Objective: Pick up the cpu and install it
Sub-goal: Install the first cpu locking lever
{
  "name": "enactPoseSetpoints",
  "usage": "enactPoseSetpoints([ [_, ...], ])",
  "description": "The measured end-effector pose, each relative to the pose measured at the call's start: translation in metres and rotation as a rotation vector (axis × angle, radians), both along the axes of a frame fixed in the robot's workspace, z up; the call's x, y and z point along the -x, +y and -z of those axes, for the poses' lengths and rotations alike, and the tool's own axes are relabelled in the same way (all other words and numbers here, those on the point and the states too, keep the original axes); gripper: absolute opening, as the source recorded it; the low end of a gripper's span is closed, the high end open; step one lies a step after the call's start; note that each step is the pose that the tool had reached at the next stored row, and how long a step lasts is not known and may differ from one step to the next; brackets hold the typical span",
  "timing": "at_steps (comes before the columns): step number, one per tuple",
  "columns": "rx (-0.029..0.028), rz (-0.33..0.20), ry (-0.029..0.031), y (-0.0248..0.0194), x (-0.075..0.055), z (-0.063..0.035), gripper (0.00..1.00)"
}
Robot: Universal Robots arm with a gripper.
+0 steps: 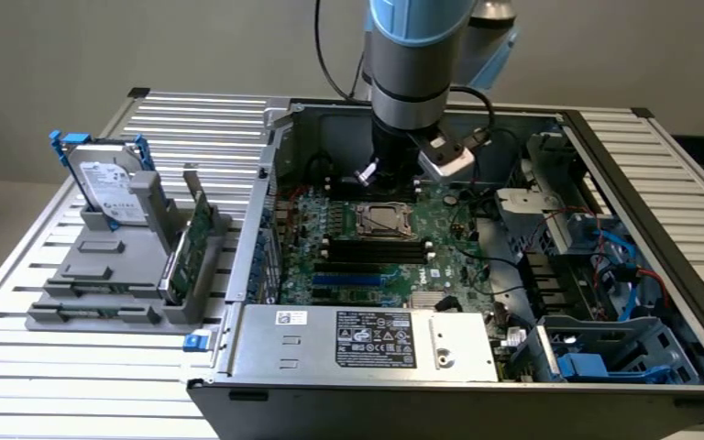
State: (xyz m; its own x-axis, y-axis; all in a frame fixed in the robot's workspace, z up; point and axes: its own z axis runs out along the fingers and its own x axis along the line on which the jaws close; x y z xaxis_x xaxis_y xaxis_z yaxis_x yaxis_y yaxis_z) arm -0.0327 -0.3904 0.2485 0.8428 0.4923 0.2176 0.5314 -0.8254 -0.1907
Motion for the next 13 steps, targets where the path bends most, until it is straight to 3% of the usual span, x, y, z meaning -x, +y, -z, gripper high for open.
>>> enactPoseSetpoints([
  [8, 0.0052, 0.000, 0.0016, -0.0170, 0.006, -0.0053, 0.11],
  [13, 0.0076, 0.000, 0.0017, -0.0220, 0.019, -0.0053, 0.11],
])
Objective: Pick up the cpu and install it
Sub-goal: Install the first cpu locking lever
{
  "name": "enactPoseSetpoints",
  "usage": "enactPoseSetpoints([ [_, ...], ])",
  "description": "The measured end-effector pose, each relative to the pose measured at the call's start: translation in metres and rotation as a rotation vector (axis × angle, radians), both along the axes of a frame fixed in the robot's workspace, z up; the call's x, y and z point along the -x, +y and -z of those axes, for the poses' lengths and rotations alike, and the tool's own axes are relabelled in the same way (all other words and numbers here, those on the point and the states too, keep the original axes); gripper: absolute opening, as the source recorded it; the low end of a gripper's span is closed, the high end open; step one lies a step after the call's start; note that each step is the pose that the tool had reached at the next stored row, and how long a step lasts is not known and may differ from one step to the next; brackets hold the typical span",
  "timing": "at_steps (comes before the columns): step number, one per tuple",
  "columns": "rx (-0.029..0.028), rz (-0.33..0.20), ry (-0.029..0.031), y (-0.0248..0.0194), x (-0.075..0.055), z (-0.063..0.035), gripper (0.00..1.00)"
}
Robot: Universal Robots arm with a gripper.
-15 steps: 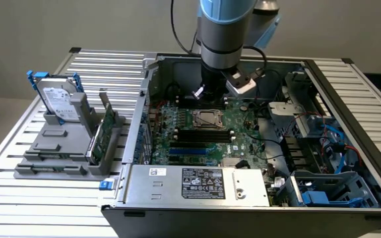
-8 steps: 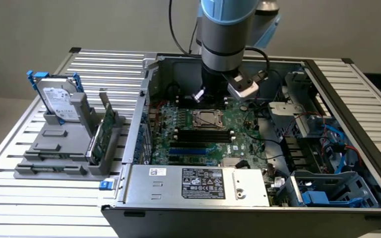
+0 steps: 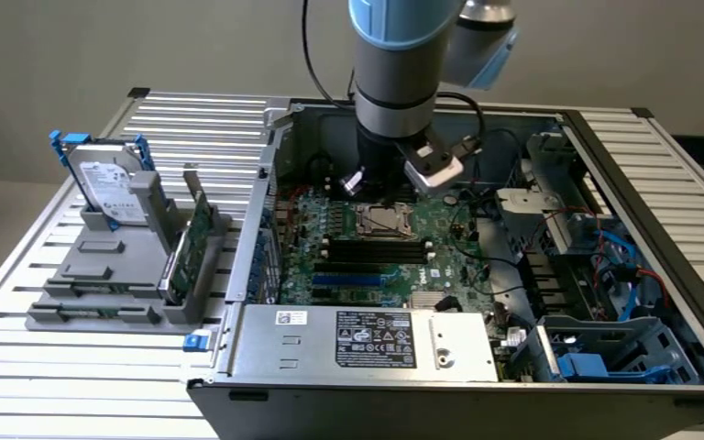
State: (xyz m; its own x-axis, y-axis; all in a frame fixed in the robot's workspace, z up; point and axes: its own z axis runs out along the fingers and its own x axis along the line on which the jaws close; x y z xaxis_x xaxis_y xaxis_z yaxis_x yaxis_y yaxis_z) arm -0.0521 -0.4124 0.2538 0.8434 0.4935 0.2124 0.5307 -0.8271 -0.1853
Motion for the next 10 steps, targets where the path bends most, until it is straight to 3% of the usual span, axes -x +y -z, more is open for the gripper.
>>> enactPoseSetpoints([
  [5, 0.0093, 0.000, 0.0004, -0.0054, 0.008, 0.0000, 0.11],
  [10, 0.0266, 0.000, 0.0050, -0.0115, 0.012, 0.0000, 0.11],
])
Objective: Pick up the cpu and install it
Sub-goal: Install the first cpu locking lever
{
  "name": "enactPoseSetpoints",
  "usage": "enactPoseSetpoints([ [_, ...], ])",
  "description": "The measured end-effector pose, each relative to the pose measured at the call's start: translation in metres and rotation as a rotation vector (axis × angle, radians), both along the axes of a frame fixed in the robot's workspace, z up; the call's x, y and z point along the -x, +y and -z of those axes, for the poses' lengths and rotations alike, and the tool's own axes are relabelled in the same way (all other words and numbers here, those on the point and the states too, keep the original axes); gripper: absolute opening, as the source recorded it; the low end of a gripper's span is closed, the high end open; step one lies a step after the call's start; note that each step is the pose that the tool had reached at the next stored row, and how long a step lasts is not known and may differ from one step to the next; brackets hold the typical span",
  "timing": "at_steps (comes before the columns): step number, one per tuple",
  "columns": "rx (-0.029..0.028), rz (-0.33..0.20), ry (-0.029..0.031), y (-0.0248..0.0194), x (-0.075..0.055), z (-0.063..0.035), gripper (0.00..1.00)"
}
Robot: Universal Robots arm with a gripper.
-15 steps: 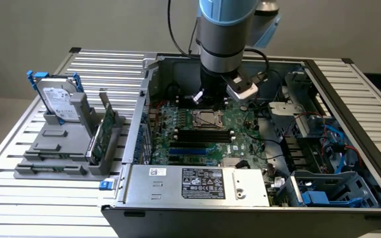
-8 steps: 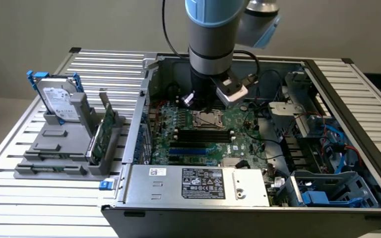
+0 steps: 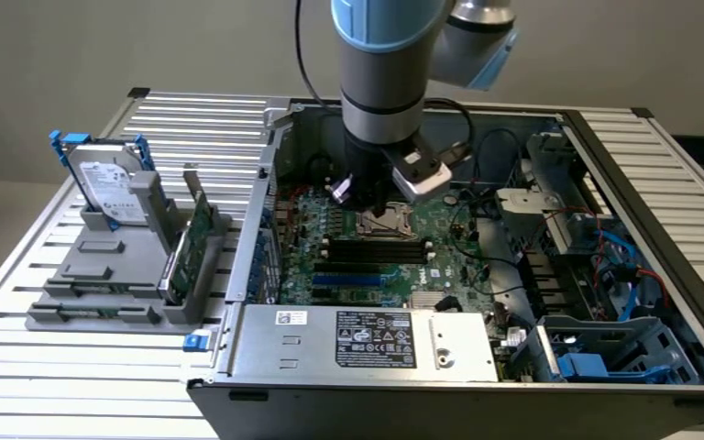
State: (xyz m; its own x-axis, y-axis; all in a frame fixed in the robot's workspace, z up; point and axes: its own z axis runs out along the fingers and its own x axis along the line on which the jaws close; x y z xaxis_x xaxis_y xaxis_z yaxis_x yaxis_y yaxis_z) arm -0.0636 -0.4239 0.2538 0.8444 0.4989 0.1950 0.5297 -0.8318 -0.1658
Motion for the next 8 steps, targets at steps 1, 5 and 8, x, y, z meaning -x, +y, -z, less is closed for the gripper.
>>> enactPoseSetpoints([
  [1, 0.0041, 0.000, 0.0007, -0.0010, 0.001, 0.0000, 0.11],
  [5, 0.0128, 0.000, 0.0052, -0.0045, 0.007, 0.0000, 0.11],
  [8, 0.0128, 0.000, 0.0162, -0.0062, 0.011, 0.0002, 0.11],
])
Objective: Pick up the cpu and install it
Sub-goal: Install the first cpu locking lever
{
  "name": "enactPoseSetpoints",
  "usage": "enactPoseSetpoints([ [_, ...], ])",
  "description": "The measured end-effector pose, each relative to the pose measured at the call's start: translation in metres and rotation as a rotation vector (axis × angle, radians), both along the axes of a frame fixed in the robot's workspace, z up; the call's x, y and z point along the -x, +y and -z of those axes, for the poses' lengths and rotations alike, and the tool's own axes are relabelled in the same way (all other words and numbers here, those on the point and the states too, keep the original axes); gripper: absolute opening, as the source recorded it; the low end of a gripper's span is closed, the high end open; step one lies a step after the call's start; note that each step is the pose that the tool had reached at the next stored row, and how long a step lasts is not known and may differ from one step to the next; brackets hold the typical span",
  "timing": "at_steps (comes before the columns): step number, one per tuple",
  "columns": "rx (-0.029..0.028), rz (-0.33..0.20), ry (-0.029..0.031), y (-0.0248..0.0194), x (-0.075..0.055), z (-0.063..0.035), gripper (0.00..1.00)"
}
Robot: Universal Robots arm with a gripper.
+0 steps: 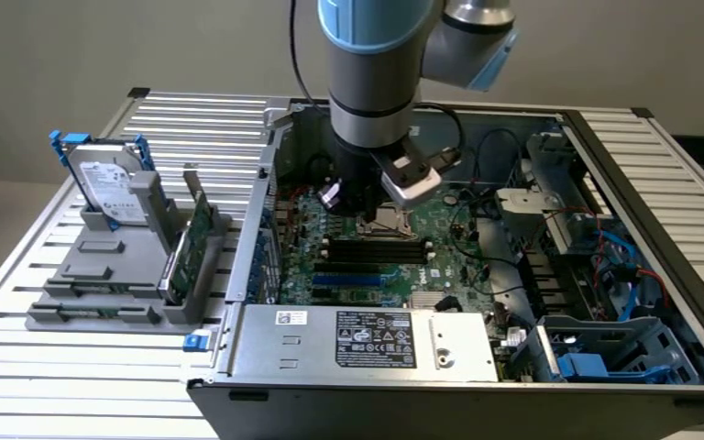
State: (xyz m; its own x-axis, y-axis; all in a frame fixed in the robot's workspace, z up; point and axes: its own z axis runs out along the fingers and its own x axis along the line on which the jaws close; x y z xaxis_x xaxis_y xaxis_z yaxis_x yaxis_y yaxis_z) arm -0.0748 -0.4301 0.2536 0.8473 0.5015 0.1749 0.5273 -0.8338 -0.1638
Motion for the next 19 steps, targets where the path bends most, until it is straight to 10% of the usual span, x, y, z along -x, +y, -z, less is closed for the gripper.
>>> enactPoseSetpoints([
  [19, -0.0175, 0.003, 0.0021, 0.0000, 0.0038, 0.0084, 0.11],
])
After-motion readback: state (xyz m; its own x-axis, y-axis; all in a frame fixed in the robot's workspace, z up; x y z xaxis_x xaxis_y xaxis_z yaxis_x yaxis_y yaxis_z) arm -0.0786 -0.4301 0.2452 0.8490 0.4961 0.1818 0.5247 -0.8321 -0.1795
